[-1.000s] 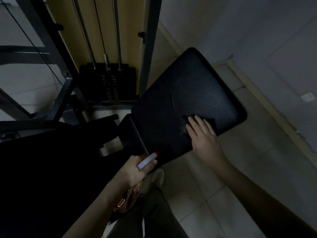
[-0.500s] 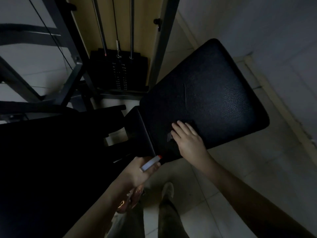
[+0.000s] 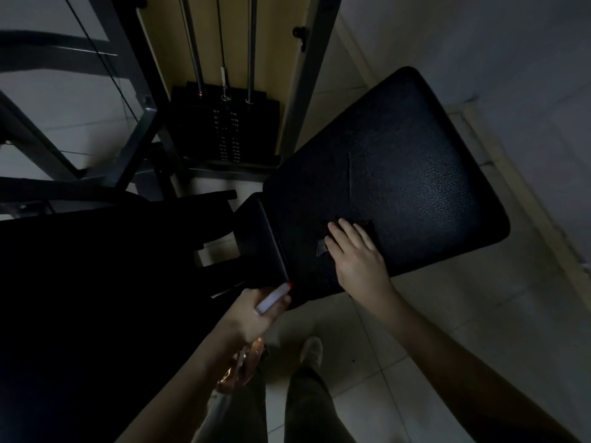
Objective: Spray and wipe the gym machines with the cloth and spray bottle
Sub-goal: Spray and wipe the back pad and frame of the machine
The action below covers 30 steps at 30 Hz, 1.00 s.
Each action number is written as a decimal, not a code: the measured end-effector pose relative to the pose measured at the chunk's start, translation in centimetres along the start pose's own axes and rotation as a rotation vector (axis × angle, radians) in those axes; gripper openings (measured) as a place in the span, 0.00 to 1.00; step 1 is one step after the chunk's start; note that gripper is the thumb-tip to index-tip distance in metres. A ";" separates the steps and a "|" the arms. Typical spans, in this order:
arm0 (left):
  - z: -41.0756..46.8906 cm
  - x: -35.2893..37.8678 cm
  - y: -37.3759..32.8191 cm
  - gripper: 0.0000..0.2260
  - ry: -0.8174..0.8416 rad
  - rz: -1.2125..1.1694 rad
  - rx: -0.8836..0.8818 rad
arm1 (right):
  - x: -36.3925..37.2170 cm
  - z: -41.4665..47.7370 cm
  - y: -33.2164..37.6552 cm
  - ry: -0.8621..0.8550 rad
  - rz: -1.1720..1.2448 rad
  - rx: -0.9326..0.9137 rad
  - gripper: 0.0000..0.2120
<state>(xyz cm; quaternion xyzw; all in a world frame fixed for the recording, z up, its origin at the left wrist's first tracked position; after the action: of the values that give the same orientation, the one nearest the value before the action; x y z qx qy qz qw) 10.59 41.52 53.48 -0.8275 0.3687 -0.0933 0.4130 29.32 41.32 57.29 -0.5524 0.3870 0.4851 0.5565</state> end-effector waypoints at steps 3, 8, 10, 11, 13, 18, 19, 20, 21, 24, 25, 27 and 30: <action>-0.3 -1.1 -0.6 0.07 -0.093 -0.090 0.064 | -0.1 0.0 0.0 -0.003 -0.009 0.010 0.19; 0.3 -2.5 -0.3 0.08 -0.174 -0.123 0.116 | 0.1 0.1 0.1 0.000 -0.030 0.028 0.19; 0.6 -2.7 -0.2 0.08 -0.171 -0.134 0.121 | 0.1 0.0 0.1 0.000 -0.031 0.034 0.19; 0.6 -2.9 -0.1 0.10 -0.185 -0.139 0.122 | 0.1 0.0 0.1 0.002 -0.031 0.034 0.19; 0.8 -3.3 0.3 0.14 -0.223 -0.152 0.124 | 0.0 0.0 0.1 0.007 -0.043 0.036 0.19; 1.3 -3.8 0.6 0.14 -0.228 -0.169 0.147 | 0.2 0.0 0.1 0.007 -0.079 0.056 0.19; 1.3 -3.8 0.6 0.12 -0.215 -0.164 0.155 | 0.3 0.1 0.2 0.010 -0.084 0.078 0.19; 1.3 -3.8 0.6 0.11 -0.204 -0.156 0.164 | 0.4 0.1 0.3 0.013 -0.088 0.104 0.19; 1.3 -4.0 0.7 0.10 -0.203 -0.150 0.174 | 0.6 0.0 0.6 0.017 -0.086 0.125 0.19; 1.6 -4.6 1.0 0.11 -0.221 -0.150 0.208 | 1.7 -1.4 2.3 0.070 -0.073 0.041 0.21; 1.6 -4.8 1.0 0.11 -0.227 -0.157 0.219 | 2.0 -2.1 2.9 0.096 -0.078 -0.032 0.21; 1.5 -5.2 0.9 0.10 -0.245 -0.160 0.238 | 1.8 -3.2 2.7 0.125 -0.084 -0.106 0.22; 1.7 -5.8 0.8 0.08 -0.241 -0.137 0.256 | 0.3 -2.7 0.7 0.086 -0.101 0.007 0.21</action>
<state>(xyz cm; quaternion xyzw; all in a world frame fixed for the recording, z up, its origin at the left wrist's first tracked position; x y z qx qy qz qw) 6.75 46.24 52.66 -0.7965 0.2443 -0.0677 0.5489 28.96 38.65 56.59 -0.5897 0.3839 0.4307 0.5651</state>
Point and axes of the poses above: each hand's wrist, its own z-axis towards the middle knuckle, its own x-axis out of the palm, y = z × x, the point moved 6 cm from there along z, towards the middle knuckle, and after that the axes turned 7 degrees about -z, right-handed, at the moved point
